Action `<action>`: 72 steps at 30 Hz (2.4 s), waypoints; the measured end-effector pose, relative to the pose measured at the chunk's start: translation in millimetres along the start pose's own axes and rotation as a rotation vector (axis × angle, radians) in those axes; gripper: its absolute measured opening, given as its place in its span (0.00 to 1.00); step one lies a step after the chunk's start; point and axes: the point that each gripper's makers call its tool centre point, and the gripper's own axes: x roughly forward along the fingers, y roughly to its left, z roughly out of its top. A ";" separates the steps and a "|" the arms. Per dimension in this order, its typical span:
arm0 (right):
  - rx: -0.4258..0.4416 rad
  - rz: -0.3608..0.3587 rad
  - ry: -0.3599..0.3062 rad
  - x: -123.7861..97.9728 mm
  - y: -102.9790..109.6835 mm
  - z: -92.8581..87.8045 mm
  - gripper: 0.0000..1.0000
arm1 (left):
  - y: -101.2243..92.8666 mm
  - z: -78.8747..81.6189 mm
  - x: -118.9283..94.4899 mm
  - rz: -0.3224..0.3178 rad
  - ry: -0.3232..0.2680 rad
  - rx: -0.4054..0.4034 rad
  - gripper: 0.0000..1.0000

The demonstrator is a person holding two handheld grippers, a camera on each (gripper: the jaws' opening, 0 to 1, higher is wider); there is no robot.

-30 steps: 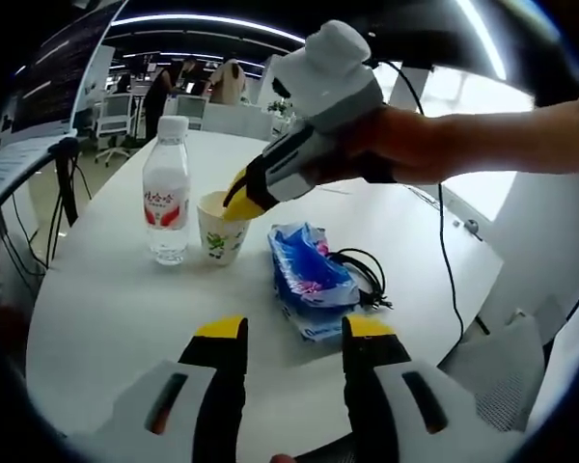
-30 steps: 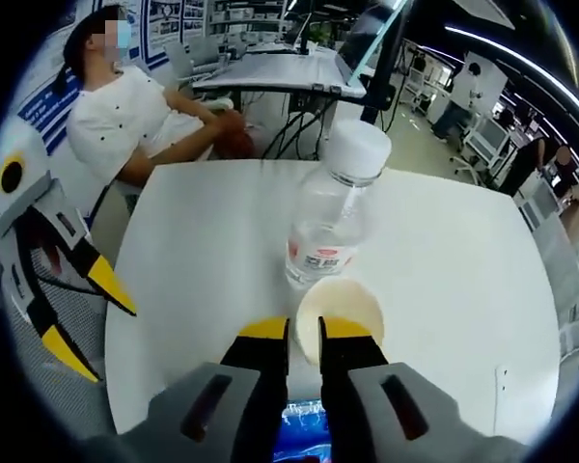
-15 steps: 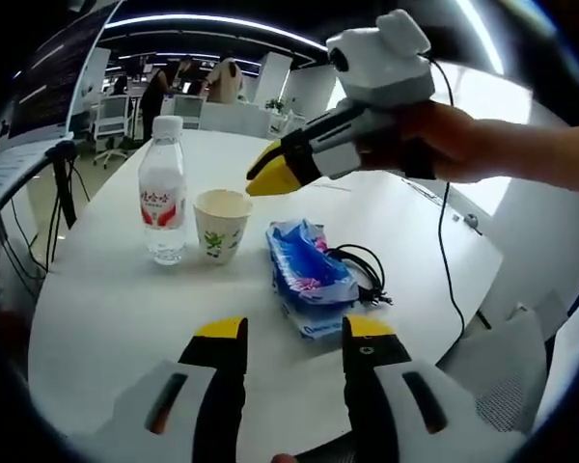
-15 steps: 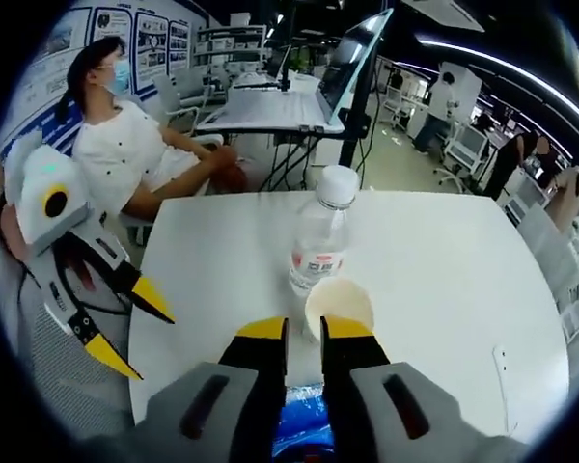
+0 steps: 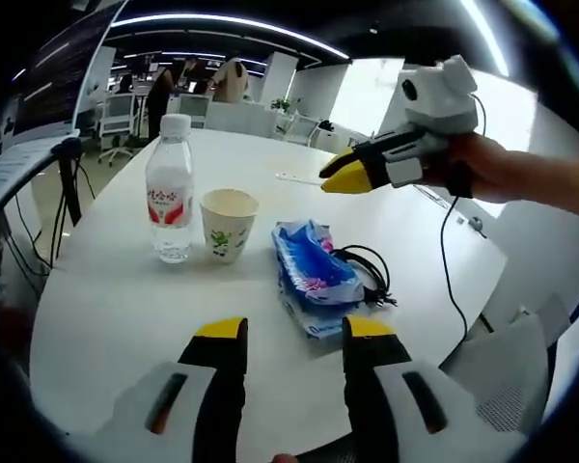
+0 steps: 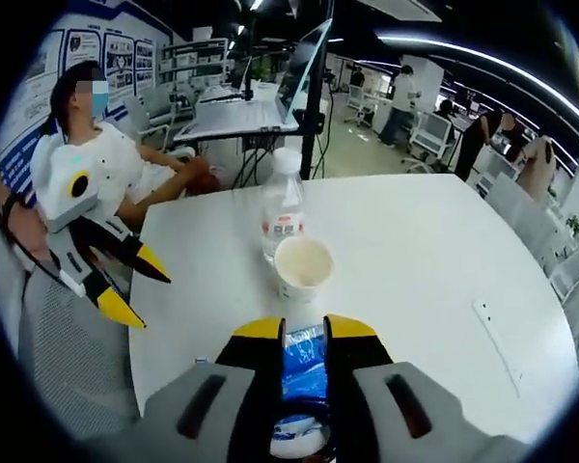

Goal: Arrange the tabletop items into an orderly group along one side of the table until the central work area is clear of visible clutter.

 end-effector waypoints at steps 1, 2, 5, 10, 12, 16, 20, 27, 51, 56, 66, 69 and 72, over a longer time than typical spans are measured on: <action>0.007 -0.004 -0.001 -2.5 -1.4 -2.0 0.13 | 0.1 0.0 0.0 0.001 0.000 0.001 0.38; 0.017 -0.011 -0.002 -5.6 -3.3 -5.1 0.13 | 0.0 -0.1 0.1 0.002 0.001 0.002 0.38; 0.036 -0.026 -0.004 -12.2 -7.1 -12.0 0.13 | -0.5 -0.6 0.4 0.003 0.004 0.007 0.38; 0.098 -0.046 -0.023 -22.1 -10.5 -25.2 0.12 | 2.1 -1.3 0.7 0.012 0.007 -0.002 0.38; 0.114 -0.055 -0.017 -26.8 -10.6 -34.3 0.12 | 3.7 -1.3 -0.2 0.018 0.006 -0.009 0.38; 0.148 -0.070 -0.014 -35.8 -10.4 -51.8 0.12 | 5.3 -1.8 -0.8 0.025 0.007 -0.016 0.38; 0.193 -0.096 -0.019 -48.4 -11.1 -65.8 0.12 | 5.8 -3.7 0.4 0.031 0.016 -0.020 0.38; 0.274 -0.137 -0.040 -68.6 -10.2 -87.4 0.12 | 4.9 -8.5 1.7 0.036 0.042 -0.016 0.38; 0.404 -0.183 -0.021 -102.8 1.0 -157.4 0.12 | -10.9 0.1 11.1 0.053 0.037 -0.050 0.38; 0.433 -0.189 -0.019 -105.9 1.9 -167.5 0.12 | -11.5 -1.0 11.0 0.049 0.045 -0.047 0.38; 0.476 -0.181 -0.033 -104.6 8.8 -168.7 0.13 | -15.8 17.7 9.2 0.043 0.020 -0.024 0.38; 0.479 -0.177 -0.040 -103.2 11.4 -165.1 0.13 | -18.6 19.8 8.3 0.042 0.016 -0.018 0.38; 0.482 -0.172 -0.041 -101.1 13.9 -164.2 0.13 | -19.0 16.4 6.3 0.041 0.017 -0.021 0.39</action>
